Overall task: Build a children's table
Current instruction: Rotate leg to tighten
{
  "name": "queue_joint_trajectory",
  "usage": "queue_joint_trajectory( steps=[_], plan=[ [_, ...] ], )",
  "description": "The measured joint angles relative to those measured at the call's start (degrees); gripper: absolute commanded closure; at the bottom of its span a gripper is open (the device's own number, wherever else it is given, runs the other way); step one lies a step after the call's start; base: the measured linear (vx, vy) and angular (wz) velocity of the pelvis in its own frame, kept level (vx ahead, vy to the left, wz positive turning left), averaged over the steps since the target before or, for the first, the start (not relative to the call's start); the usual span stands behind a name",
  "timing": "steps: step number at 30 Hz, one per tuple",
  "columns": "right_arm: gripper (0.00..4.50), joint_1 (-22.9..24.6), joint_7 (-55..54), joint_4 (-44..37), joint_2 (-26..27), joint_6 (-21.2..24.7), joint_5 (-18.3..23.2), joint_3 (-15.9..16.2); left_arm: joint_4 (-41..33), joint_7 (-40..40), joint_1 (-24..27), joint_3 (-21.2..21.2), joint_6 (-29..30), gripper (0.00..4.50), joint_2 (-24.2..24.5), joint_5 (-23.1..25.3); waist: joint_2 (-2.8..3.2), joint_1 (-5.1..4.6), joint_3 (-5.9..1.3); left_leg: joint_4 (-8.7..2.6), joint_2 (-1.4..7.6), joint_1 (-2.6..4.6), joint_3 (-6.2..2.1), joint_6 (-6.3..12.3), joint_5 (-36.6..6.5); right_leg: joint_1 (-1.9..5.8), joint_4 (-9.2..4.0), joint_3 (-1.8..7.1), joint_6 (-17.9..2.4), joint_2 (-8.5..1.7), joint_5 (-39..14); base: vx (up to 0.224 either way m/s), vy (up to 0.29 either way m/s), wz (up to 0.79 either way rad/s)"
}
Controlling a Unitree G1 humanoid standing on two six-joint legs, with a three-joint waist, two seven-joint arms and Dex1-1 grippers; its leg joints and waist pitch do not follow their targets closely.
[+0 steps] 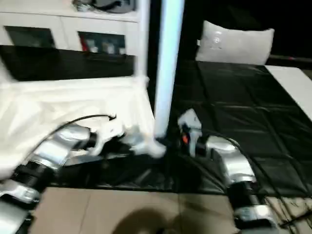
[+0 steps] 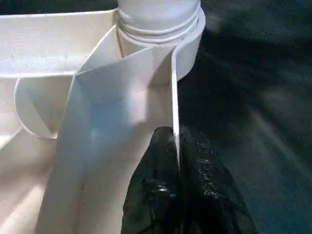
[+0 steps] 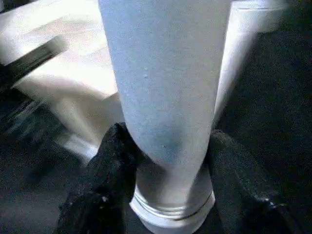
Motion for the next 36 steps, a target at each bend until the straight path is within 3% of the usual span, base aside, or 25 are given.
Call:
queue_joint_trajectory(
  steps=[2, 5, 6, 8, 10, 12, 20, 27, 28, 31, 32, 36],
  plan=[
    [2.58, -1.0, -4.8, 0.9, 1.7, 0.3, -0.3, -0.6, 0.0, 3.5, -0.4, 0.4, 1.8, 4.5, -1.9, 0.9, 0.04, -0.11, 0.01, -0.02, -0.02, -0.02, -0.02, 0.0, 0.0, -0.02, 0.01, -0.18, 0.0, -0.12, 0.0, 0.0, 0.0, 0.0],
    [1.89, -1.4, -5.6, 2.0, 1.3, -1.2, -0.3, -0.6, -0.3, 5.9, -0.5, 0.2, 2.0, 4.5, -3.4, 1.7, 0.29, 0.08, 0.04, -0.12, -0.09, -0.07, -0.02, 0.05, 0.0, 0.05, 0.01, -0.58, 0.0, -0.54, 0.0, 0.0, 0.0, 0.0],
    [1.89, -1.4, -5.4, 2.0, 1.1, -1.3, -0.3, -0.6, -0.4, 6.3, -0.5, 0.1, 2.0, 4.5, -3.5, 1.8, 0.34, 0.18, 0.03, -0.15, -0.1, -0.09, -0.02, 0.09, -0.1, 0.07, 0.04, -0.59, 0.0, -0.57, 0.0, 0.0, 0.0, 0.0],
    [1.87, -1.4, -5.2, 1.8, 1.1, -1.2, -0.2, -0.7, -0.8, 6.4, -0.5, 0.1, 2.0, 4.5, -3.6, 1.9, 0.35, 0.43, 0.03, -0.17, -0.1, -0.08, -0.02, 0.15, -0.1, 0.07, 0.2, -0.56, 0.0, -0.6, 0.0, 0.0, 0.0, 0.0],
    [1.44, -1.3, -4.0, 1.4, 0.1, -1.1, -0.2, -0.7, -1.3, 6.4, -0.4, -0.6, 1.9, 4.5, -3.7, 1.9, 0.36, 1.0, 0.02, -0.26, -0.1, -0.07, -0.02, 0.2, -0.1, 0.06, 0.31, -0.53, -0.1, -0.61, 0.1, 0.0, 0.0, 0.0],
    [1.41, -1.3, -1.8, 1.1, -1.4, -1.4, -0.2, -0.7, -1.7, 6.1, -0.4, -1.3, 1.3, 4.5, -3.7, 1.9, 0.37, 1.32, 0.02, -0.47, -0.1, -0.07, -0.01, 0.2, -0.1, 0.03, 0.39, -0.53, -0.1, -0.61, 0.2, 0.0, 0.0, 0.0],
    [0.58, -0.9, 15.2, 1.3, -9.9, -8.7, 2.9, 0.6, 0.4, -1.8, 0.1, -2.8, -11.5, 4.5, 1.4, 1.5, 0.42, 3.27, 0.03, -0.75, 0.03, -0.06, -0.01, 0.22, -0.1, -0.38, 1.26, -0.61, -0.3, -0.56, 0.0, 0.0, 0.0, 0.0],
    [0.58, 0.9, 32.0, 1.2, -17.6, -9.9, 3.3, 4.8, 3.1, -10.4, -0.3, -5.1, -21.0, 4.5, 6.2, 0.3, 0.38, 4.15, 0.03, -0.56, 0.01, 0.01, 0.03, 0.2, -0.1, -0.17, 1.22, -0.53, -0.2, -0.63, 0.0, 0.0, 0.0, 0.0],
    [0.85, 0.9, 33.3, 1.3, -17.7, -10.4, 3.3, 5.3, 3.4, -11.5, -0.4, -5.2, -21.9, 4.5, 6.7, 0.3, 0.38, 4.16, 0.03, -0.56, 0.02, 0.04, 0.03, 0.19, -0.1, -0.15, 1.24, -0.54, -0.2, -0.63, 0.0, 0.0, 0.0, 0.0],
    [0.95, 0.9, 36.9, 1.5, -18.0, -12.3, 3.3, 6.9, 4.0, -15.8, -0.8, -6.1, -25.0, 4.5, 7.9, 0.0, 0.36, 4.49, 0.02, -0.55, 0.04, 0.02, 0.02, 0.19, -0.1, -0.12, 1.25, -0.56, -0.2, -0.63, 0.0, 0.0, 0.0, 0.0],
    [1.22, 0.9, 37.7, 1.7, -18.1, -12.5, 3.4, 7.2, 4.0, -16.9, -0.8, -6.3, -25.6, 4.5, 8.2, -0.1, 0.36, 4.67, 0.02, -0.53, 0.04, 0.02, 0.02, 0.18, -0.1, -0.1, 1.25, -0.55, -0.2, -0.64, 0.0, 0.0, 0.0, 0.0],
    [1.4, 0.8, 40.3, 1.8, -18.1, -12.2, 4.7, 7.8, 4.0, -20.4, -1.2, -7.6, -27.8, 4.5, 9.3, -0.7, 0.34, 5.39, 0.0, -0.46, 0.04, 0.0, 0.06, 0.18, -0.1, -0.06, 1.25, -0.49, -0.2, -0.66, 0.0, 0.0, 0.0, 0.0]
  ],
)
